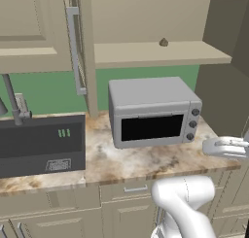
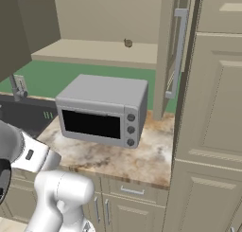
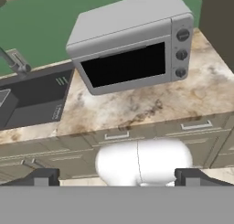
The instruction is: Pick the avocado and bread from the counter and place them on the plate. Then pick the jam from the cabinet and place it next to the plate. Lastly close the cabinet door.
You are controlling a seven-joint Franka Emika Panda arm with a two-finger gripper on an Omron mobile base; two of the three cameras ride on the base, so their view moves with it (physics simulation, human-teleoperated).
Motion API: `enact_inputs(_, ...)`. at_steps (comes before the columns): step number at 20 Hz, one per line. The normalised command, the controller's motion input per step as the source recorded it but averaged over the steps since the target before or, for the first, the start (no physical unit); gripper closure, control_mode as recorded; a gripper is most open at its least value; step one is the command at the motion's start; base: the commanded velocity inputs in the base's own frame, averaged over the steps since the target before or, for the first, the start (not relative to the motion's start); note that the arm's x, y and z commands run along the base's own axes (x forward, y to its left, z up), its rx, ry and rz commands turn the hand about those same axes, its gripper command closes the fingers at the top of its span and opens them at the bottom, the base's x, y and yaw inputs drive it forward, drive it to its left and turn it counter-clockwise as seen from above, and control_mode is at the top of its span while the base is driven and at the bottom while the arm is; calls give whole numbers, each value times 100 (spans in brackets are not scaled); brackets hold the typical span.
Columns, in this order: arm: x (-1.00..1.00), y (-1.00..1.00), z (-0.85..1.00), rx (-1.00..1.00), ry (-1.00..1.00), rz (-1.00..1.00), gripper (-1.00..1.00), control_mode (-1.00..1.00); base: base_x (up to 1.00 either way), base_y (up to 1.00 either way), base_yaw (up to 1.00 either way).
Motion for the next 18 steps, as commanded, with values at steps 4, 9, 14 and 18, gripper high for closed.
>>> enact_inputs(4, -40, -1, 0, 0, -18, -13, -100, -100, 0, 0, 0)
enact_inputs(9, -21, -20, -2, 0, -5, -16, -100, -100, 0, 0, 0)
enact_inputs(14, -6, -45, -15, 2, 0, -15, -100, -100, 0, 0, 0)
enact_inputs(18, -26, -60, -11, 8, -1, -11, -100, -100, 0, 0, 0)
